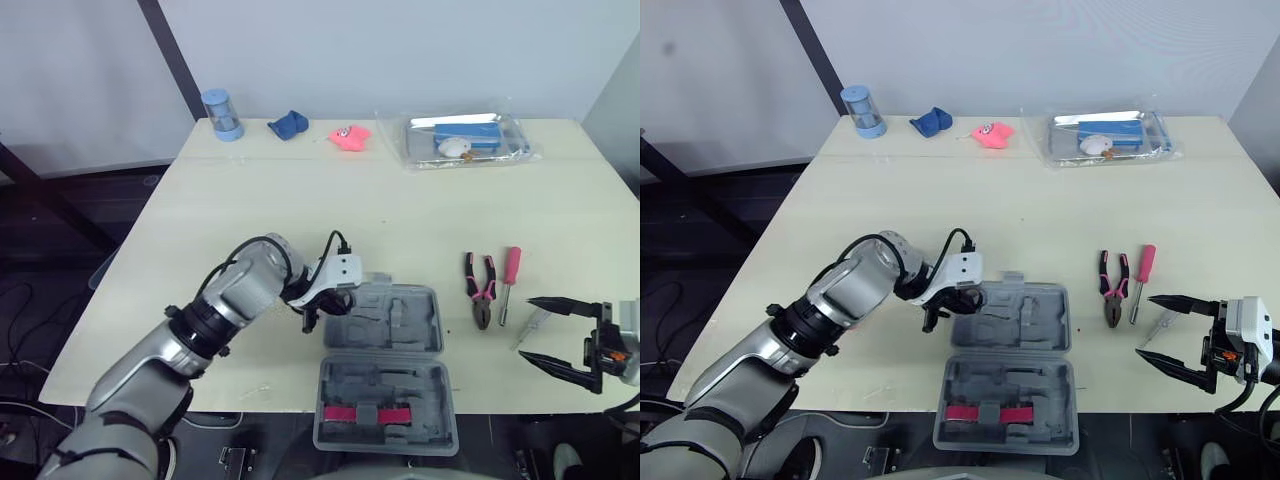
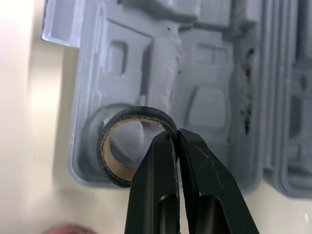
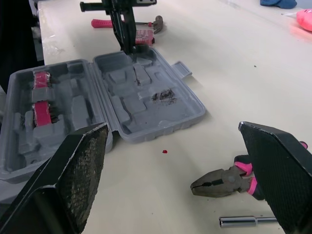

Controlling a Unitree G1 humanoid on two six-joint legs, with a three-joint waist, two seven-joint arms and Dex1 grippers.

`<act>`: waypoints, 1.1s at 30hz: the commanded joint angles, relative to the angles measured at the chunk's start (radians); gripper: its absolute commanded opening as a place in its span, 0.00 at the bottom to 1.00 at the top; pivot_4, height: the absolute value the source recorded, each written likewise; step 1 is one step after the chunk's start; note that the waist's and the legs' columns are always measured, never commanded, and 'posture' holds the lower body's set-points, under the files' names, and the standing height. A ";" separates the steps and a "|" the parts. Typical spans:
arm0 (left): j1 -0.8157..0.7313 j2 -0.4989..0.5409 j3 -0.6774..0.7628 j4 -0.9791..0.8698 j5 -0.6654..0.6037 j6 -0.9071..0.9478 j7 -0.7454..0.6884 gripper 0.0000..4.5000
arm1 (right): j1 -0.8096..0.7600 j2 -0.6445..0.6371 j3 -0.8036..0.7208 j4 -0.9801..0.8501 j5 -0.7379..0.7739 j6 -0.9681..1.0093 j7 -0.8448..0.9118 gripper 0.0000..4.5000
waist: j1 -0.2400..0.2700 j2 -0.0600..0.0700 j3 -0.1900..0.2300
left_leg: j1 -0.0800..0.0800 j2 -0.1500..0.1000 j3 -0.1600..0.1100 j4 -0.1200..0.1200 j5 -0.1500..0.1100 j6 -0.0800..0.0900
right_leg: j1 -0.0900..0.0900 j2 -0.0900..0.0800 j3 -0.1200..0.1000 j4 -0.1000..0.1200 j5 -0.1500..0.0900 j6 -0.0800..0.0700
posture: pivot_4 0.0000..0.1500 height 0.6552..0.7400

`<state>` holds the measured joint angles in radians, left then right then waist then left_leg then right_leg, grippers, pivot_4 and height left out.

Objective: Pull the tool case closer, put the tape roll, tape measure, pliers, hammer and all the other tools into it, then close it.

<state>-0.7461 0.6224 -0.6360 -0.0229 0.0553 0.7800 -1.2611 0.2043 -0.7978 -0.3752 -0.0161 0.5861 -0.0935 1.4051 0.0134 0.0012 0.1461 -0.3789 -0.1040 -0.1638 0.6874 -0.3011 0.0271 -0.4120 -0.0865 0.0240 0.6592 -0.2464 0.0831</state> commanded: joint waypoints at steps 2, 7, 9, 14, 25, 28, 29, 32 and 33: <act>-0.022 -0.025 0.024 0.064 -0.008 -0.027 0.011 0.01 | 0.013 0.006 -0.029 -0.036 0.011 -0.015 -0.008 1.00 | 0.000 0.000 0.000 | 0.000 0.000 0.000 0.000 0.000 0.000 | -0.001 0.000 0.000 0.000 0.000 0.000 | 1.00 1.00; -0.033 -0.037 0.022 0.117 0.006 -0.066 0.018 0.01 | 0.025 0.012 -0.028 -0.044 0.004 -0.025 -0.013 1.00 | 0.000 0.000 0.000 | 0.000 0.000 0.002 0.000 0.000 0.000 | -0.001 0.000 0.002 0.001 0.000 0.000 | 1.00 1.00; -0.038 -0.037 0.023 0.126 0.005 -0.070 0.017 0.01 | 0.027 0.013 -0.027 -0.045 0.002 -0.028 -0.015 1.00 | 0.000 0.000 0.000 | 0.000 0.000 0.002 0.000 0.000 0.000 | -0.001 0.000 0.002 0.001 0.000 0.000 | 1.00 1.00; -0.040 -0.030 0.019 0.151 0.011 -0.084 0.011 0.01 | 0.034 0.014 -0.022 -0.047 -0.002 -0.038 -0.018 1.00 | 0.000 0.000 0.000 | 0.000 0.000 0.002 0.000 0.000 0.000 | -0.001 0.000 0.002 0.001 0.000 0.000 | 1.00 1.00; -0.046 -0.046 0.019 0.173 0.025 -0.117 0.023 0.32 | 0.038 0.012 -0.021 -0.047 -0.007 -0.044 -0.018 1.00 | 0.000 0.000 0.000 | 0.000 0.000 0.003 0.000 0.000 0.000 | -0.001 0.000 0.002 0.001 0.000 0.000 | 1.00 1.00; -0.049 -0.030 0.009 0.153 0.033 -0.112 0.000 0.40 | 0.038 0.011 -0.021 -0.043 -0.010 -0.047 -0.017 1.00 | -0.001 0.000 0.000 | 0.000 0.000 0.003 0.000 0.000 0.000 | -0.001 0.000 0.002 0.001 0.000 0.000 | 1.00 1.00; -0.048 -0.027 0.008 0.146 0.034 -0.109 -0.004 0.40 | 0.038 0.012 -0.021 -0.043 -0.011 -0.048 -0.018 1.00 | -0.001 0.000 0.000 | 0.000 0.000 0.003 0.000 0.000 0.000 | -0.001 0.001 0.002 0.001 0.000 0.000 | 1.00 1.00; -0.049 -0.022 0.011 0.130 0.036 -0.105 -0.009 0.40 | 0.038 0.013 -0.019 -0.042 -0.013 -0.050 -0.019 1.00 | -0.001 0.000 0.000 | 0.000 0.001 0.003 0.000 0.000 0.000 | -0.001 0.001 0.002 0.001 0.000 0.000 | 1.00 1.00; -0.051 -0.020 0.011 0.125 0.039 -0.104 -0.012 0.40 | 0.036 0.014 -0.017 -0.042 -0.014 -0.051 -0.020 1.00 | 0.000 0.000 0.000 | 0.000 0.001 0.003 0.000 0.000 0.000 | -0.001 0.001 0.002 0.001 0.000 0.000 | 1.00 1.00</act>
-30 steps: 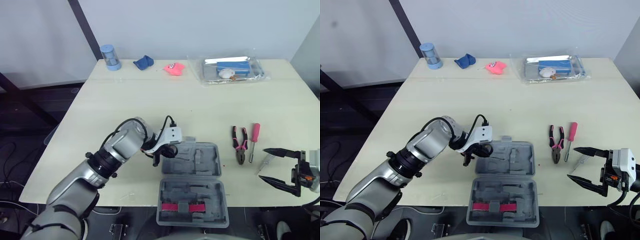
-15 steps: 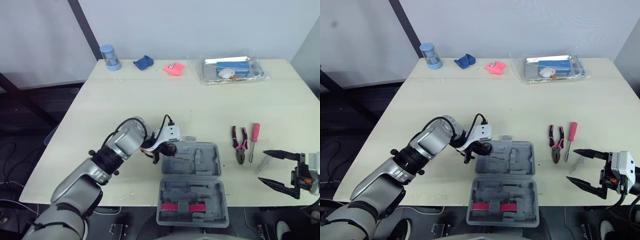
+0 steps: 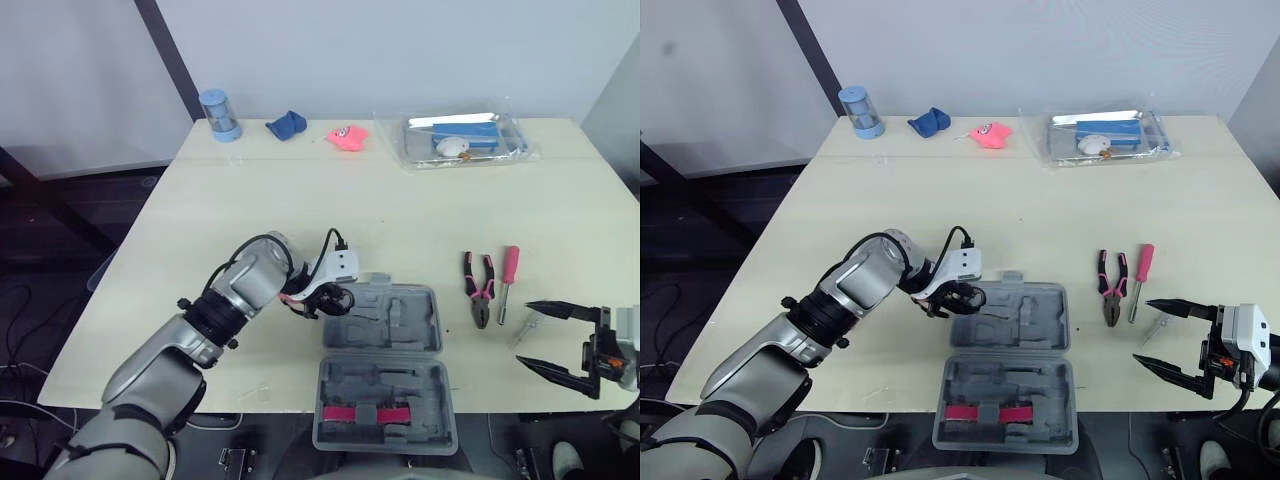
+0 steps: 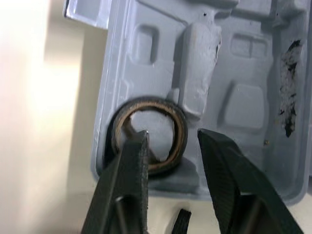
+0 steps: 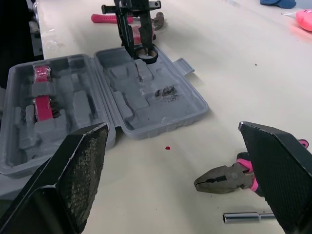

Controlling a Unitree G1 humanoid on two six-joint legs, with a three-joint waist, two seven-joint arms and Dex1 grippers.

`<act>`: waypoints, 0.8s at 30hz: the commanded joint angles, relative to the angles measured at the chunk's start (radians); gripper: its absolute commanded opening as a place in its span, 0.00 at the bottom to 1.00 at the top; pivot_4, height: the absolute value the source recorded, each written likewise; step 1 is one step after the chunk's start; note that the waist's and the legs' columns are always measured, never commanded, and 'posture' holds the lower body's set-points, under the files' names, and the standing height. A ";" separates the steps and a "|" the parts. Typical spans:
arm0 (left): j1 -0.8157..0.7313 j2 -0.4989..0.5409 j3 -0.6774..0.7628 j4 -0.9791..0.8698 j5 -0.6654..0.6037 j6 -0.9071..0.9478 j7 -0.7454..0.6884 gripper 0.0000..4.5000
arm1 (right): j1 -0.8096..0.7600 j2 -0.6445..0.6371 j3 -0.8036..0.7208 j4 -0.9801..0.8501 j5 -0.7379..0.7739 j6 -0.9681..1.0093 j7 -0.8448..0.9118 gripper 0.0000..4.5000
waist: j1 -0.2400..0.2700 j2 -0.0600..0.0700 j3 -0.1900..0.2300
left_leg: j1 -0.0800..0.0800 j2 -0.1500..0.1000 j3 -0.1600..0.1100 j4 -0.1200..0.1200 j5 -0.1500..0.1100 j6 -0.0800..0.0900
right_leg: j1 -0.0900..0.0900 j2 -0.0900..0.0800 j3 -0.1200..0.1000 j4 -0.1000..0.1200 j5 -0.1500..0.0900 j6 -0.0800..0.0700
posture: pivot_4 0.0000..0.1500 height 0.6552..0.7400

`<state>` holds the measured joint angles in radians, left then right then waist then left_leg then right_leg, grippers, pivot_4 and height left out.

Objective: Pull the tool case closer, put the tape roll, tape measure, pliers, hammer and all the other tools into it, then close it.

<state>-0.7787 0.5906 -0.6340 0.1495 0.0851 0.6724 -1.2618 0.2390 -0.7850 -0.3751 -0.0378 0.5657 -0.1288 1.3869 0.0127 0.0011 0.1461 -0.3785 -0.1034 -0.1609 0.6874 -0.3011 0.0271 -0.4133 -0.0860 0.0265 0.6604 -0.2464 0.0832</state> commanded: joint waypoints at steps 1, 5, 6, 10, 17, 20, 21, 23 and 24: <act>-0.019 0.014 0.009 -0.053 0.012 0.004 -0.014 0.40 | 0.001 0.002 -0.017 -0.020 0.006 -0.016 -0.002 1.00 | 0.001 0.000 0.000 | 0.000 0.000 0.000 0.000 0.000 0.000 | 0.000 0.000 0.000 0.000 0.000 0.000 | 1.00 1.00; -0.033 0.028 0.005 -0.087 0.021 0.010 -0.031 0.40 | 0.003 0.003 -0.018 -0.021 0.003 -0.019 -0.003 1.00 | 0.000 0.000 0.000 | 0.000 0.000 0.000 0.000 0.000 0.000 | 0.000 0.000 0.000 0.000 0.000 0.000 | 1.00 1.00; -0.039 0.032 0.006 -0.103 0.020 0.016 -0.038 0.40 | 0.002 0.003 -0.018 -0.020 0.003 -0.019 -0.003 1.00 | 0.000 0.000 0.000 | 0.000 0.000 0.000 0.000 0.000 0.000 | 0.000 0.000 0.000 0.000 0.000 0.000 | 1.00 1.00; -0.051 0.036 0.023 -0.144 0.007 0.034 -0.047 0.40 | 0.002 0.004 -0.017 -0.019 0.001 -0.020 -0.003 1.00 | 0.001 0.000 0.000 | 0.000 0.000 0.000 0.000 0.000 0.000 | 0.000 0.000 0.000 0.000 0.000 0.000 | 1.00 1.00; 0.063 0.011 0.207 -0.057 -0.151 -0.192 -0.038 0.40 | 0.003 0.013 -0.012 -0.024 -0.005 -0.024 -0.012 1.00 | -0.004 0.001 0.000 | 0.000 0.001 0.000 0.000 0.000 0.000 | 0.000 0.000 0.000 0.000 0.000 0.000 | 1.00 1.00; 0.108 -0.024 0.283 0.013 -0.208 -0.283 -0.024 0.40 | 0.004 0.019 -0.010 -0.028 -0.009 -0.026 -0.020 1.00 | 0.000 0.000 0.000 | 0.001 0.001 0.002 -0.001 0.000 0.000 | -0.001 0.000 0.002 0.000 0.000 0.000 | 1.00 1.00; 0.125 -0.034 0.308 0.050 -0.232 -0.332 -0.034 0.40 | 0.005 0.020 -0.010 -0.030 -0.009 -0.026 -0.022 1.00 | 0.003 0.000 0.000 | 0.001 0.001 0.002 0.000 0.000 0.000 | -0.001 0.000 0.002 0.000 0.000 0.000 | 1.00 1.00; 0.153 -0.049 0.346 0.118 -0.272 -0.406 -0.065 0.40 | 0.007 0.024 -0.009 -0.032 -0.011 -0.027 -0.026 1.00 | 0.003 0.000 0.000 | 0.001 0.001 0.002 0.000 0.000 0.000 | 0.000 -0.001 0.001 0.000 0.000 0.000 | 1.00 1.00; 0.164 -0.049 0.352 0.171 -0.273 -0.474 -0.086 0.40 | 0.008 0.025 -0.009 -0.033 -0.012 -0.028 -0.028 1.00 | 0.003 0.000 0.000 | 0.001 0.001 0.002 0.000 0.000 0.000 | 0.000 -0.001 0.001 0.000 0.000 0.000 | 1.00 1.00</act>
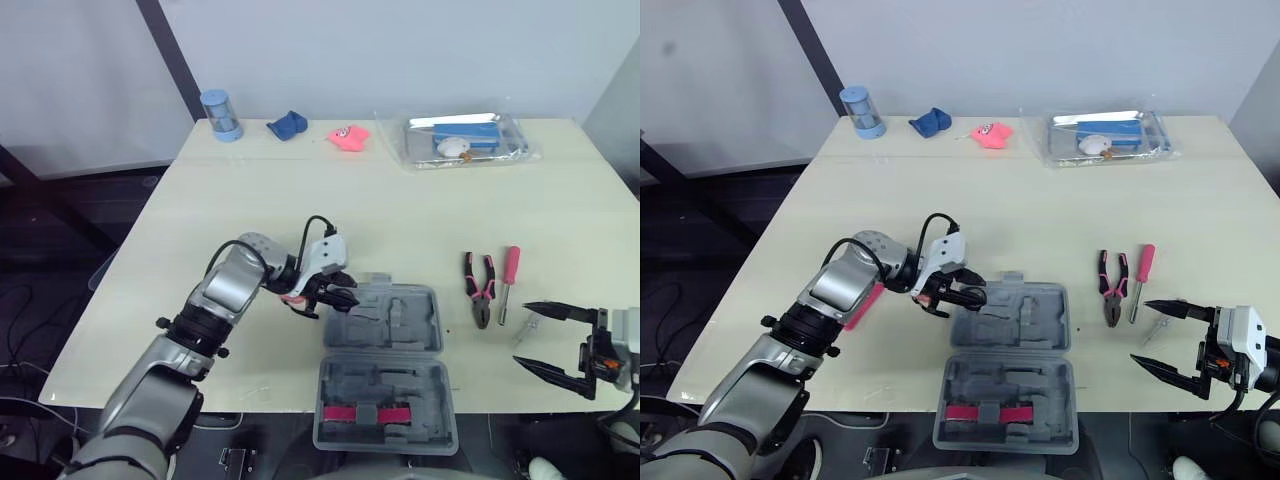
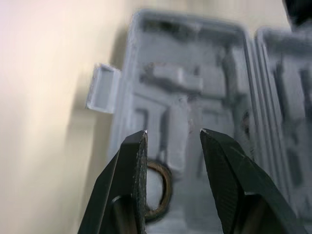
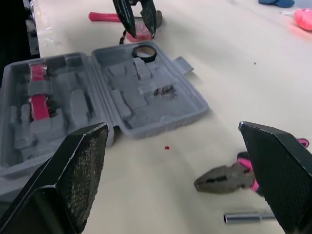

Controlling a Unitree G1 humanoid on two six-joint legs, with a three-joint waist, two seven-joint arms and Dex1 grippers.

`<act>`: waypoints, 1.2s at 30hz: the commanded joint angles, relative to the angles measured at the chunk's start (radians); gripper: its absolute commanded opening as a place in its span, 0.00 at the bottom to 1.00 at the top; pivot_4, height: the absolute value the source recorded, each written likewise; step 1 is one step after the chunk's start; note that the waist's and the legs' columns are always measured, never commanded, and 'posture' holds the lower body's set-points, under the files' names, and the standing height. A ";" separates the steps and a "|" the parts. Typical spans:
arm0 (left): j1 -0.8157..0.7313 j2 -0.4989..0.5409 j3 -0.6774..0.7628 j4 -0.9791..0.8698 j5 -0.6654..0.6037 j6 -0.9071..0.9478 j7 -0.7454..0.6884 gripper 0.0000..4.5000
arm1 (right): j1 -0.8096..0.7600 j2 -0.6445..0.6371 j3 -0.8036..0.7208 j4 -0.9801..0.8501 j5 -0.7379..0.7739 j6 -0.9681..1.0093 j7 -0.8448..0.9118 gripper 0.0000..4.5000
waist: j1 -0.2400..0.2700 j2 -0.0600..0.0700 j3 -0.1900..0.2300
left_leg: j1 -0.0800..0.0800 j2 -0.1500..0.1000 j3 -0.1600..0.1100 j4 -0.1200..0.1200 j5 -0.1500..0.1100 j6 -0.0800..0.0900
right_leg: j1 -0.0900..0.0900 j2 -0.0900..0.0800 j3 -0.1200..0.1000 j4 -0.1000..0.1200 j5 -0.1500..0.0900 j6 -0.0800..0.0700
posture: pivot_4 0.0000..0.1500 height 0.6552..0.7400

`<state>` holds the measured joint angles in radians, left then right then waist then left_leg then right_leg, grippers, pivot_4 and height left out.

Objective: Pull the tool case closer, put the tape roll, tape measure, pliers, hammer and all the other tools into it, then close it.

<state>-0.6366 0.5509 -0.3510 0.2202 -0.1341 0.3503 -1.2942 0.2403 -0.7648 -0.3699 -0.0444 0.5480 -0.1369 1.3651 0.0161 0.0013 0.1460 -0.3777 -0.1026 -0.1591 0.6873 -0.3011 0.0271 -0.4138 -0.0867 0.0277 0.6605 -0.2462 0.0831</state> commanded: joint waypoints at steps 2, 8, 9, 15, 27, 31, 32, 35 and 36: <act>0.029 -0.009 0.075 0.179 -0.052 -0.241 -0.085 0.40 | 0.004 0.006 -0.015 -0.026 0.005 -0.022 -0.010 1.00 | -0.002 0.000 0.000 | 0.000 0.000 0.000 0.000 0.000 0.000 | 0.000 0.000 0.000 0.000 0.000 0.000 | 1.00 1.00; -0.048 -0.039 0.075 0.506 0.013 -0.564 -0.152 0.40 | 0.003 0.016 -0.011 -0.031 -0.004 -0.033 -0.024 1.00 | -0.002 0.000 0.000 | 0.000 0.000 0.001 0.000 0.000 0.000 | 0.000 0.001 0.000 0.000 0.000 0.000 | 1.00 1.00; -0.065 -0.045 0.077 0.549 0.022 -0.600 -0.153 0.40 | 0.004 0.018 -0.011 -0.032 -0.005 -0.036 -0.027 1.00 | -0.001 0.000 0.000 | 0.000 0.000 0.001 0.000 0.000 0.000 | 0.000 0.000 0.000 0.000 0.000 0.000 | 1.00 1.00; -0.130 -0.091 0.089 0.689 0.039 -0.690 -0.176 0.40 | 0.021 0.034 -0.008 -0.045 -0.012 -0.048 -0.046 1.00 | -0.003 0.000 0.000 | 0.000 -0.001 0.001 0.000 0.000 0.000 | 0.000 0.001 0.000 0.000 0.000 0.000 | 1.00 1.00; -0.156 -0.126 0.097 0.754 0.067 -0.728 -0.165 0.26 | 0.037 0.034 -0.012 -0.053 -0.013 -0.053 -0.062 1.00 | -0.005 0.000 0.000 | 0.000 -0.001 0.001 0.000 0.000 0.000 | -0.001 0.001 0.000 0.001 0.000 0.000 | 1.00 1.00; -0.150 -0.134 0.092 0.770 0.089 -0.741 -0.151 0.26 | 0.035 0.032 -0.010 -0.050 -0.014 -0.057 -0.062 1.00 | -0.005 0.000 0.000 | 0.000 -0.001 0.001 0.000 0.000 0.000 | -0.001 0.001 0.000 0.001 0.000 0.000 | 1.00 1.00; -0.148 -0.136 0.088 0.776 0.098 -0.747 -0.144 0.26 | 0.034 0.032 -0.009 -0.049 -0.014 -0.057 -0.062 1.00 | -0.005 0.000 0.000 | 0.000 -0.001 0.001 0.000 0.000 0.000 | -0.001 0.001 0.000 0.001 0.000 0.000 | 1.00 1.00; -0.143 -0.143 0.082 0.794 0.124 -0.759 -0.120 0.26 | 0.032 0.032 -0.009 -0.048 -0.014 -0.058 -0.061 1.00 | -0.005 0.000 0.000 | 0.000 -0.001 0.001 0.000 0.000 0.000 | -0.001 0.001 0.000 0.001 0.000 0.000 | 1.00 1.00; -0.139 -0.143 0.076 0.802 0.140 -0.768 -0.109 0.26 | 0.032 0.032 -0.009 -0.048 -0.014 -0.058 -0.061 1.00 | -0.004 0.000 0.000 | 0.000 -0.001 0.001 0.000 0.000 0.000 | -0.001 0.001 0.000 0.001 0.000 0.000 | 1.00 1.00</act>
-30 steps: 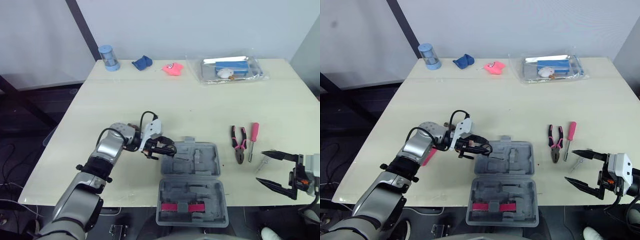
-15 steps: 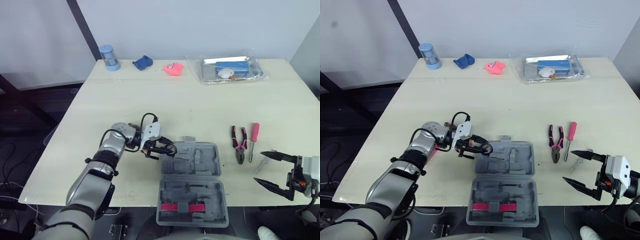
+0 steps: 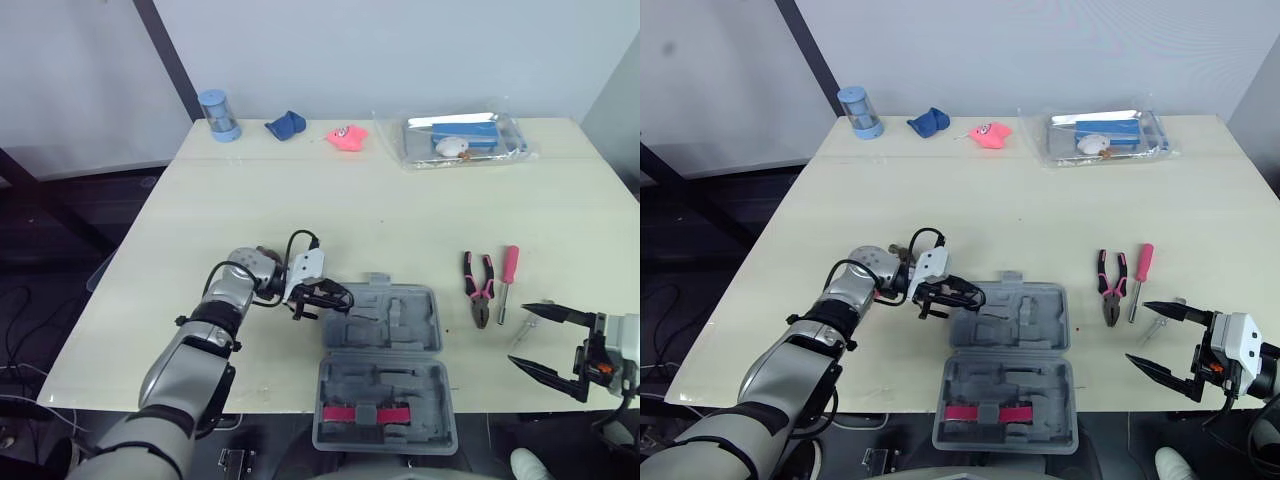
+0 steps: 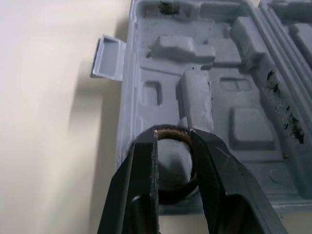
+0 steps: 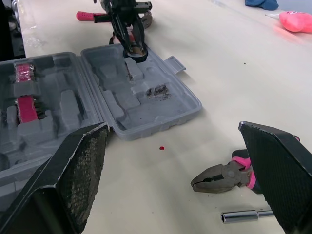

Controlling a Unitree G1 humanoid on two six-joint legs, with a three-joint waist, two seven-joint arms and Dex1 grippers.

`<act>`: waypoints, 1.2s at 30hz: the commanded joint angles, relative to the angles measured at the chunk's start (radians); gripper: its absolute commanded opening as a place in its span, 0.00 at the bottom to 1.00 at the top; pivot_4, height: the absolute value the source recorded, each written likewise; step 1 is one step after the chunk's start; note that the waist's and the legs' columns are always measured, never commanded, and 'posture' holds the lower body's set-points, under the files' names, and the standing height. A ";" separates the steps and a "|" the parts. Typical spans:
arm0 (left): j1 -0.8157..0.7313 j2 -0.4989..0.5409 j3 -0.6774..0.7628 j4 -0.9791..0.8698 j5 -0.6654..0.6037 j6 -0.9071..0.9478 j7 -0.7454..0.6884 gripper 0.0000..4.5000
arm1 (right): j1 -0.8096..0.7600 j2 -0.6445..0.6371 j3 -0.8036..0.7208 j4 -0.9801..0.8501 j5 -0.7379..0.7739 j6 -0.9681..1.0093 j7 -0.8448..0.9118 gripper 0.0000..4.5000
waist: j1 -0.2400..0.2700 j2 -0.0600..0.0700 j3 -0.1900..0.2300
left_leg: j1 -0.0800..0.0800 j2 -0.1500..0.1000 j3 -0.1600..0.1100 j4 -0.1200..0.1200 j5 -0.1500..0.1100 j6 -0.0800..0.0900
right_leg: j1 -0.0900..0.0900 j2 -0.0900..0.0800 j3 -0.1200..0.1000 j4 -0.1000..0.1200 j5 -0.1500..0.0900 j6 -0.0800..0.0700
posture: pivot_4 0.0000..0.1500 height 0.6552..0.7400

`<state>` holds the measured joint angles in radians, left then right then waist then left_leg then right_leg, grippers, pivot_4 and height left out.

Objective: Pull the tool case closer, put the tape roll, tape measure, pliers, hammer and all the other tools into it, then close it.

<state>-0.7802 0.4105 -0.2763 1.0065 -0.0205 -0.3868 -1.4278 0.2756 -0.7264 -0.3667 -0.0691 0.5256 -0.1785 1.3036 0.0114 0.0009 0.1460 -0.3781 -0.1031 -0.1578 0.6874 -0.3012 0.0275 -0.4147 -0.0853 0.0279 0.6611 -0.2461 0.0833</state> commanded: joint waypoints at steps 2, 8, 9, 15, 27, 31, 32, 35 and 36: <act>0.012 -0.008 -0.002 0.029 0.042 -0.031 0.037 0.26 | -0.002 -0.006 -0.011 -0.025 0.009 -0.016 0.001 1.00 | 0.000 0.000 0.000 | 0.000 0.000 0.000 0.000 0.000 0.000 | 0.000 0.000 0.000 0.000 0.000 0.000 | 1.00 1.00; 0.018 -0.010 -0.007 0.032 0.061 -0.050 0.037 0.26 | 0.003 -0.005 -0.011 -0.032 0.009 -0.015 -0.001 1.00 | 0.001 0.000 -0.001 | 0.001 0.000 0.000 0.000 0.000 0.000 | 0.001 0.000 0.000 0.001 0.000 0.000 | 1.00 1.00; 0.017 -0.010 -0.005 0.028 0.060 -0.052 0.034 0.26 | 0.003 -0.005 -0.011 -0.031 0.009 -0.015 0.000 1.00 | 0.001 0.000 -0.001 | 0.002 0.000 0.000 0.000 0.000 0.000 | 0.001 0.000 0.000 0.001 0.000 0.000 | 1.00 1.00; 0.002 -0.008 0.062 -0.063 -0.031 -0.003 0.001 0.26 | -0.009 0.001 -0.008 -0.026 0.016 -0.008 -0.007 1.00 | 0.000 0.000 -0.001 | 0.002 0.000 0.000 0.000 0.000 0.000 | 0.001 0.000 0.000 0.001 0.000 0.000 | 1.00 1.00; 0.393 0.190 0.366 -0.796 -0.325 0.488 0.205 0.26 | -0.045 0.086 -0.079 0.069 0.047 0.064 -0.191 1.00 | -0.025 0.001 -0.001 | 0.001 0.002 0.000 -0.002 0.000 0.000 | -0.001 -0.002 0.003 0.001 0.000 0.000 | 1.00 1.00; 0.653 0.234 0.542 -0.980 -0.377 0.588 0.361 0.26 | -0.035 0.098 -0.123 0.162 0.035 0.058 -0.241 1.00 | -0.022 0.001 -0.001 | 0.002 0.002 0.001 -0.002 0.000 0.000 | -0.001 -0.003 0.004 0.000 0.000 0.000 | 1.00 1.00; 0.719 0.235 0.589 -1.014 -0.385 0.602 0.394 0.26 | -0.030 0.099 -0.135 0.184 0.036 0.057 -0.249 1.00 | -0.022 0.002 -0.002 | 0.002 0.002 0.002 -0.003 0.000 0.000 | -0.001 -0.003 0.005 0.000 0.000 0.000 | 1.00 1.00; 0.874 0.220 0.696 -1.084 -0.413 0.628 0.475 0.26 | -0.019 0.095 -0.170 0.238 0.037 0.049 -0.259 1.00 | -0.014 0.002 -0.001 | 0.003 0.002 0.003 -0.005 0.000 0.000 | -0.001 -0.003 0.007 -0.001 0.000 0.000 | 1.00 1.00; 0.923 0.214 0.727 -1.097 -0.415 0.626 0.495 0.26 | -0.013 0.093 -0.183 0.256 0.041 0.050 -0.261 1.00 | -0.011 0.002 -0.001 | 0.003 0.002 0.004 -0.005 0.000 0.000 | -0.001 -0.003 0.007 0.000 0.000 -0.001 | 1.00 1.00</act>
<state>0.1238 0.6250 0.3927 -0.0362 -0.4074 0.2421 -0.9643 0.2592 -0.6250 -0.5009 0.1846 0.5492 -0.1156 1.0481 0.0006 0.0029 0.1445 -0.3750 -0.1009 -0.1537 0.6827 -0.3017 0.0274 -0.4155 -0.0888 0.0355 0.6608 -0.2460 0.0826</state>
